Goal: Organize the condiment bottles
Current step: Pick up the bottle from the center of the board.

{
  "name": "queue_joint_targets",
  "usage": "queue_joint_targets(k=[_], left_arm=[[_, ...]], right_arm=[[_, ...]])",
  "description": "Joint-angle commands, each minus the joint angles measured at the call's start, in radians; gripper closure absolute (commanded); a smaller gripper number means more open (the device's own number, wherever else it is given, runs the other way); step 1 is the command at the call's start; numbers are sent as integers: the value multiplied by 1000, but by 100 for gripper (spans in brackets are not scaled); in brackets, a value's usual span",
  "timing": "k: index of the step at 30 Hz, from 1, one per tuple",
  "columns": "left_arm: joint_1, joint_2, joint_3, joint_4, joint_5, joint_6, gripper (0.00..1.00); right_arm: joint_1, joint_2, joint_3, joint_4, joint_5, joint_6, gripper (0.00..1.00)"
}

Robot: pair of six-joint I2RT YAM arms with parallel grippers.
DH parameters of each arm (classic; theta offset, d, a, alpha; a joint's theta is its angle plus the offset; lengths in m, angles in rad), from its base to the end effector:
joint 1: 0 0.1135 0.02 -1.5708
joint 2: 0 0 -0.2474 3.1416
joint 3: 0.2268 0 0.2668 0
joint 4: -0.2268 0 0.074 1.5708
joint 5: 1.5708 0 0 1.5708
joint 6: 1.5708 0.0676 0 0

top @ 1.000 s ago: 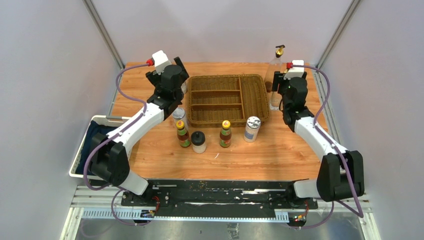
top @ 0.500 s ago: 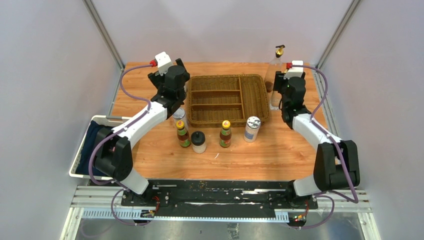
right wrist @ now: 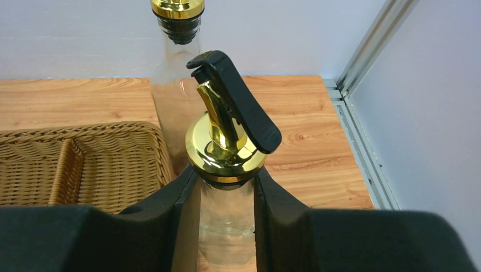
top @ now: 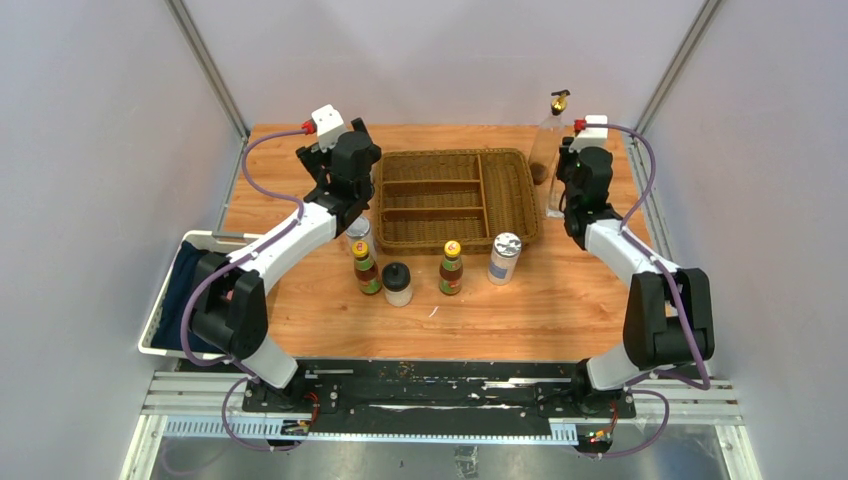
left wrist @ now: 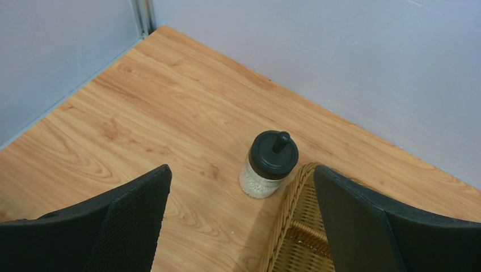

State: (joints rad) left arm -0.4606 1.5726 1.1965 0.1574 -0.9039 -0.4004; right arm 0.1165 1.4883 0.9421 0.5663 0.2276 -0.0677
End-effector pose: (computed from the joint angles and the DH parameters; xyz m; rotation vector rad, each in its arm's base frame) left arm 0.3795 -0.1290 0.2961 -0.5717 1.6098 0.1694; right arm 0.3919 0.0305 0.2791 0.0373 1.5524 -0.1378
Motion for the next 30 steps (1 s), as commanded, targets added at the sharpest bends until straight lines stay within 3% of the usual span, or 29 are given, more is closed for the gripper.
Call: queue_joint_targets(k=[1, 30], left_arm=[[-6, 7, 10, 27, -53, -7, 0], [-7, 6, -5, 28, -74, -7, 0]], right_arm=[[-15, 9, 46, -3, -3, -19, 100], [-15, -34, 110, -40, -29, -8, 100]])
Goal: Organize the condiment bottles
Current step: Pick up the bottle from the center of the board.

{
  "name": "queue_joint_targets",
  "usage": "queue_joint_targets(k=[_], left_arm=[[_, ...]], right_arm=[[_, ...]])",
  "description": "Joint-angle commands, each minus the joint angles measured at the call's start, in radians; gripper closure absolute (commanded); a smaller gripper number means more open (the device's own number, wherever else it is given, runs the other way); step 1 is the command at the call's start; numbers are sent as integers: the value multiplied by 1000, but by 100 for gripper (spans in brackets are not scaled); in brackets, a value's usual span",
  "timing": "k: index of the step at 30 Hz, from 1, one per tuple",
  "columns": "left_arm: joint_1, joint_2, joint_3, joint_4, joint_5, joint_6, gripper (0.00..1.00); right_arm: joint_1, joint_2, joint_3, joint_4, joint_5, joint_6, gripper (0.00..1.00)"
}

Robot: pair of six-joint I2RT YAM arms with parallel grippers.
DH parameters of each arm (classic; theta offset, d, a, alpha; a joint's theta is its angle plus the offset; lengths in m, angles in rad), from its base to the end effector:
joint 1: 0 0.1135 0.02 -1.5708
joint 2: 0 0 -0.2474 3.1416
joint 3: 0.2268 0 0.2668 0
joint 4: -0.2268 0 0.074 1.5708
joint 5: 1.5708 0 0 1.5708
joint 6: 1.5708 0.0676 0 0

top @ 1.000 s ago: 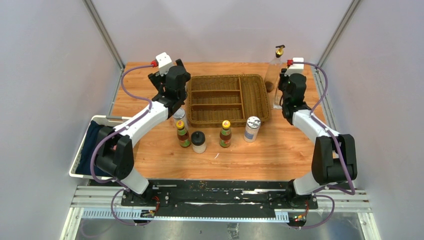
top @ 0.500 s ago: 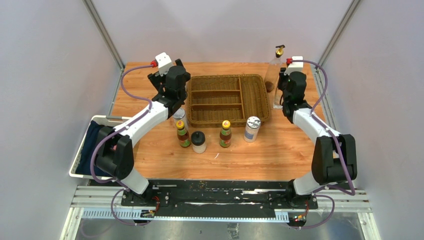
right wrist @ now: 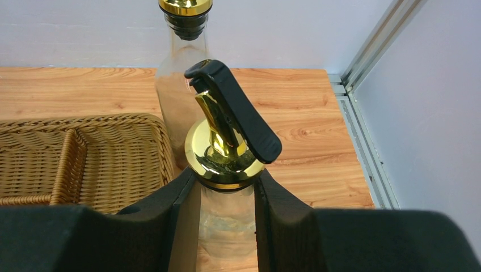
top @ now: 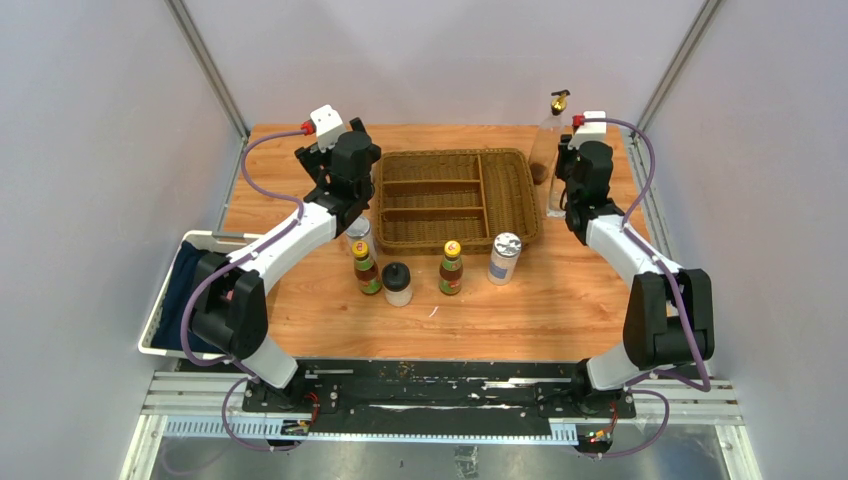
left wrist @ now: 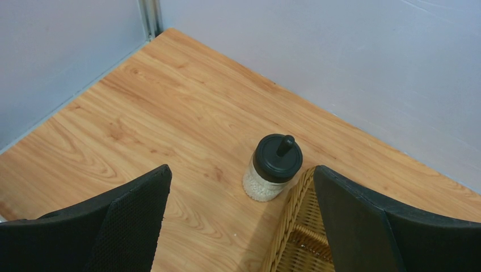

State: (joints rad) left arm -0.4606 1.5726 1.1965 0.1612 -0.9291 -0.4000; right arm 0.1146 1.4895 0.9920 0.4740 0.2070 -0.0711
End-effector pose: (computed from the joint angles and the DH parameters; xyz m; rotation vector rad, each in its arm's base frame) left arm 0.3789 -0.1276 0.2968 -0.5889 1.5972 0.1887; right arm 0.3961 0.0316 0.2854 0.0132 1.5953 -0.1311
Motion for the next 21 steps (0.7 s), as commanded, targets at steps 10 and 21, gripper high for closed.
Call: queue_joint_targets(k=[10, 21], left_arm=[[-7, 9, -5, 24, -57, 4, 0], [-7, 18, 2, 24, -59, 12, 0]], right_arm=[[-15, -32, 79, 68, -14, 8, 100], [-15, -43, 108, 68, -15, 8, 100]])
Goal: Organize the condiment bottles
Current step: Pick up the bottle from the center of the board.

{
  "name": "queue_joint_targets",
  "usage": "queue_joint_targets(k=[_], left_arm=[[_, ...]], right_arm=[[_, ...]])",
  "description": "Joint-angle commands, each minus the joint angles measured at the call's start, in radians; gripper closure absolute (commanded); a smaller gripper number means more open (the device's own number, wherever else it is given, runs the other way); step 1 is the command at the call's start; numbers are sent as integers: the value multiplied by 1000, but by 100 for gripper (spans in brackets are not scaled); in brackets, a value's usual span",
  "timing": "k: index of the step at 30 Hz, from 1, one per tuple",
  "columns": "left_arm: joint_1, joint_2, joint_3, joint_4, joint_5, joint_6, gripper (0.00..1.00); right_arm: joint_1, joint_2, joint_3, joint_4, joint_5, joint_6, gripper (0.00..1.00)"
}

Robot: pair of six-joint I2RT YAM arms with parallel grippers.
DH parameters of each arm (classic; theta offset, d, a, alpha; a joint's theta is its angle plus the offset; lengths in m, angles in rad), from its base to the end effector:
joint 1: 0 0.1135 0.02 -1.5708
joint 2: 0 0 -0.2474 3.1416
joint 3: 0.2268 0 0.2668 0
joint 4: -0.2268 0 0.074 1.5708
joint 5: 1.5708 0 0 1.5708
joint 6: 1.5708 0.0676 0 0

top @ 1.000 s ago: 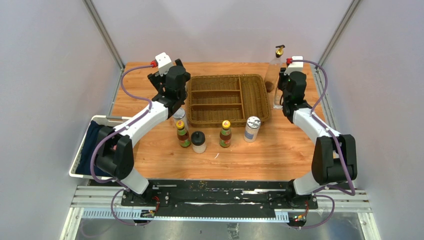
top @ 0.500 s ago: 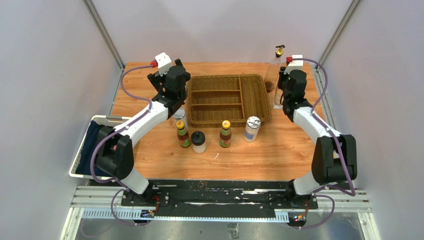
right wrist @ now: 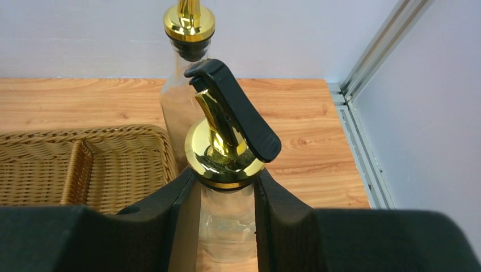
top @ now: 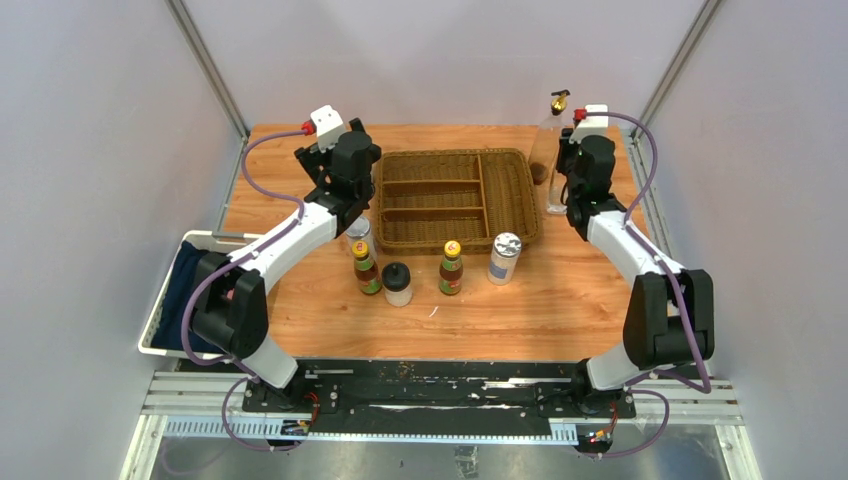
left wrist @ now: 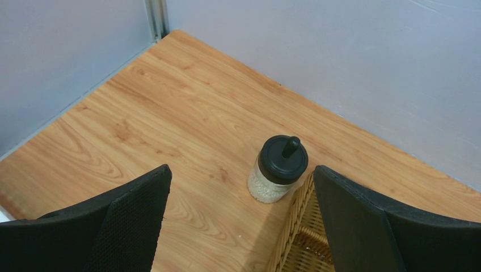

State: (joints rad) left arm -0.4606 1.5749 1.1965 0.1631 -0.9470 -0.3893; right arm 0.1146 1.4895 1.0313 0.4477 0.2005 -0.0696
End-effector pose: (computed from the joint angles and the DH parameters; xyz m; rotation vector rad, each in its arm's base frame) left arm 0.3788 -0.1267 0.2964 -0.5919 1.5941 0.2121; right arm 0.3988 0.0323 0.2974 0.0113 1.5824 -0.1233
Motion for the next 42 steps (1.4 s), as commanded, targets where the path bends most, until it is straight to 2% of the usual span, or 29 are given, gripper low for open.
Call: queue_joint_targets(k=[1, 31, 42], left_arm=[[-7, 15, 2, 22, -42, 1, 0], [-33, -28, -10, 21, -44, -8, 1], [-39, -51, -26, 21, -43, -6, 1]], right_arm=[[-16, -43, 74, 91, -11, 7, 100], [14, -198, 201, -130, -134, 31, 100], [88, -154, 299, -222, -185, 17, 100]])
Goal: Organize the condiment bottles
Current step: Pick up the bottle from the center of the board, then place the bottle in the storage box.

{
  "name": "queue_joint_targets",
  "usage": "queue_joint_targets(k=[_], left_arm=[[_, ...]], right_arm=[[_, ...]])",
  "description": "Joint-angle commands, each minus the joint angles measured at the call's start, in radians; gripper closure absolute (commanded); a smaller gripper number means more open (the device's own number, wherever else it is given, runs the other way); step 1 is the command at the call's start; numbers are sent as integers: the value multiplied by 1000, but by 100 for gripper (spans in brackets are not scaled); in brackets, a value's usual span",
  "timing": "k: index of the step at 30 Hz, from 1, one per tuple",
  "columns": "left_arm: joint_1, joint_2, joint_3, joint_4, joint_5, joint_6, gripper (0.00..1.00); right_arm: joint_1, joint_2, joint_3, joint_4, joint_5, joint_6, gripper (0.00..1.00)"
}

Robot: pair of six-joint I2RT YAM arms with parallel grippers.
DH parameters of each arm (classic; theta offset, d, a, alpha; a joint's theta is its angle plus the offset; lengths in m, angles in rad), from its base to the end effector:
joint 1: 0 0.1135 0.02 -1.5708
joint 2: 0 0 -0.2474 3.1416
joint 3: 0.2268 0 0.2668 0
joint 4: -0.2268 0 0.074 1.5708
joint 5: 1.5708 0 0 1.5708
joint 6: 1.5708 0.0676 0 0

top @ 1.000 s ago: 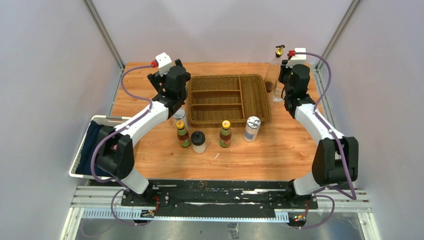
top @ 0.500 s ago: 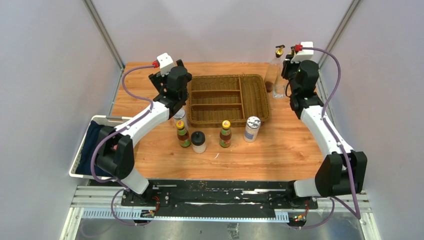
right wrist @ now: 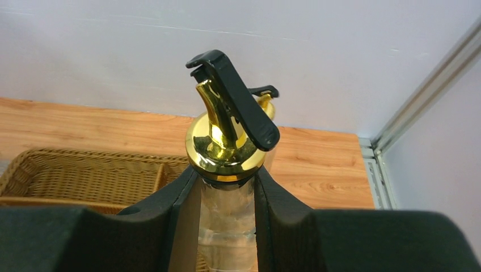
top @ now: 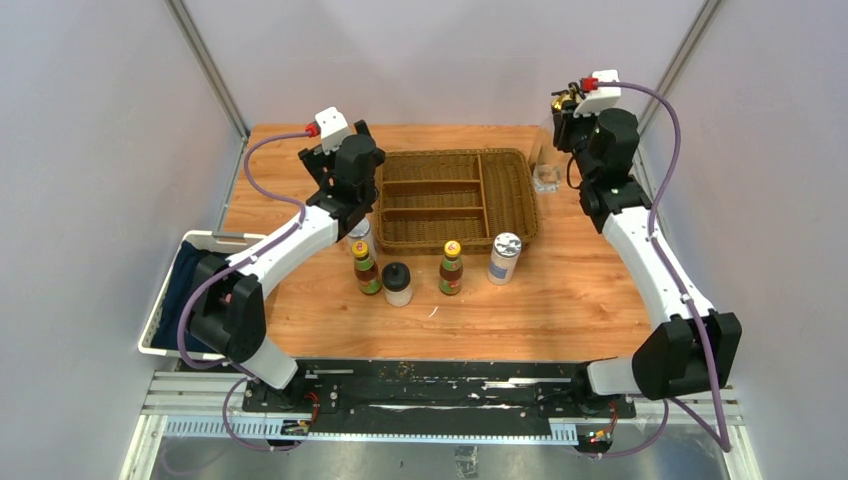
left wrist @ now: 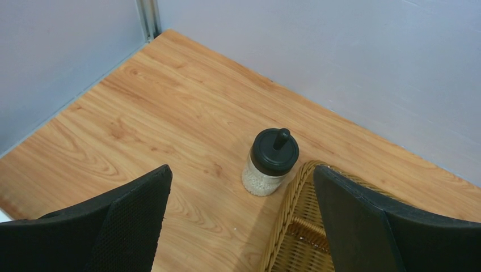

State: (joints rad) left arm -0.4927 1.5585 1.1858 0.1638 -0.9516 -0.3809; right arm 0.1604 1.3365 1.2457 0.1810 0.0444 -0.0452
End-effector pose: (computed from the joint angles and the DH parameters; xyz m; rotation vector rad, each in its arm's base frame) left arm 0.3711 -0.1368 0.2986 -0.5647 1.5984 0.1942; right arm 0.3636 0.0558 0.4031 -0.1161 1.4764 0.0605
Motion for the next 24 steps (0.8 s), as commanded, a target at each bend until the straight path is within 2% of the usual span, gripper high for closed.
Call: queue_joint_targets(k=[1, 9, 24], left_arm=[[-7, -36, -15, 20, -38, -14, 1], [-9, -36, -13, 20, -36, -15, 1], [-10, -15, 6, 28, -41, 0, 0]], right_arm=[[53, 9, 94, 41, -29, -12, 100], [108, 100, 150, 37, -61, -23, 100], [180, 302, 232, 124, 49, -22, 100]])
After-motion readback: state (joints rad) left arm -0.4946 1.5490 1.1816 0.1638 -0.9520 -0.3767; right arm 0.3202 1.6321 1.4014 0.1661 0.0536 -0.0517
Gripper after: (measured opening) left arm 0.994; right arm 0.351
